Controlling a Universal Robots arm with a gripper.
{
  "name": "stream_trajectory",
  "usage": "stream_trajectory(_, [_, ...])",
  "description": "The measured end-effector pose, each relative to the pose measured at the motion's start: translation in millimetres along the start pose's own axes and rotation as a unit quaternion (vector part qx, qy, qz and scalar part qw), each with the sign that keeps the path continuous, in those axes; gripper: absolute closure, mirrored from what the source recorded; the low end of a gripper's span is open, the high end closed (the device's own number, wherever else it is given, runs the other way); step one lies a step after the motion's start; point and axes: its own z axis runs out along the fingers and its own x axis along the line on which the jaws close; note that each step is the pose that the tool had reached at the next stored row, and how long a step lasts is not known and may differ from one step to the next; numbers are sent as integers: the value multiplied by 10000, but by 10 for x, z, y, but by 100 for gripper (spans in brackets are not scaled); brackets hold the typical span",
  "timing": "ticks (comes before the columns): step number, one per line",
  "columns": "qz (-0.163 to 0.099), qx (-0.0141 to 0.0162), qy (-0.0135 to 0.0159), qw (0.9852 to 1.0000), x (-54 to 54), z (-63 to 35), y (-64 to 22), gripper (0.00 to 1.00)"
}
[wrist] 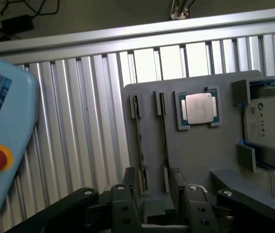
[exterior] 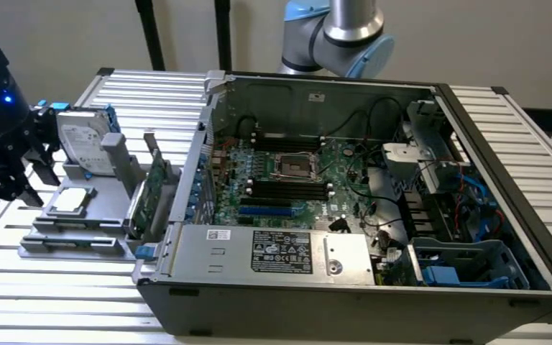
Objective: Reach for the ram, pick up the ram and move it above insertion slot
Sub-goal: 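Pick up the ram and move it above insertion slot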
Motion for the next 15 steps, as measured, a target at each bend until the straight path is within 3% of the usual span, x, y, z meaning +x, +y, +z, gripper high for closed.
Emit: stream_trajectory(15, [-66,2,2,10000,51,272,-6,58])
